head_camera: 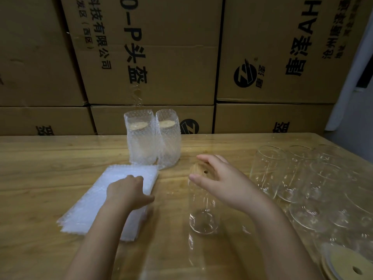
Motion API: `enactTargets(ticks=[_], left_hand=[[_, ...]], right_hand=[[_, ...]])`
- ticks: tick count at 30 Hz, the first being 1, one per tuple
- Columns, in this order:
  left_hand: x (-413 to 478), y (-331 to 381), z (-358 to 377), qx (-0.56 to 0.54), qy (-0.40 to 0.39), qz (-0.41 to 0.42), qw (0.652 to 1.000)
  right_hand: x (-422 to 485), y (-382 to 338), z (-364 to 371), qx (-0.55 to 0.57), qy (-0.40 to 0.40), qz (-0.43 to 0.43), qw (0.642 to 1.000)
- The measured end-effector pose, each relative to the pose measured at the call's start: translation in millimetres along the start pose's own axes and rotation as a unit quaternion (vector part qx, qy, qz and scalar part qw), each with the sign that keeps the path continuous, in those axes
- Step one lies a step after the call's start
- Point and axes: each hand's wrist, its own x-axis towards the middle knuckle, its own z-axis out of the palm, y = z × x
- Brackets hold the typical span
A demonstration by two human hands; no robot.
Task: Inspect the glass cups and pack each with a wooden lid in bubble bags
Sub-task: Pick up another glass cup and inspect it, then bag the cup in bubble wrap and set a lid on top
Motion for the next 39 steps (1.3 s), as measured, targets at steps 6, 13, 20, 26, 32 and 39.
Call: enactTargets(ticks=[6,13,20,26,32,39], left_hand=[[12,-13,-2,0.040,-0.008,-0.012,0.999],[3,-4,-9,0.039,-0.025,-0.009,0.999],[4,-6,-10,0.069,-0.008,-0.011,0.998],[-1,-13,-27,0.040,0.055,-0.009,0.998],[-23,-15,-55,0.033,0.125,-0.016,0.991],[-72,-20,-106,-0.074,0.349,0.111,0.927]], right_hand=[[2,2,-7,-0.018,-0.022,0.004,1.000],[2,5,-9,0.004,-0.022,0.012,1.000],[2,7,-6,-0.002,-0.016,0.004,1.000],[3,8,-7,0.002,-0.015,0.004,1.000],[3,8,-8,0.011,-0.009,0.007,1.000],[-1,-3,-6,0.051,0.032,-0.041,0.997]])
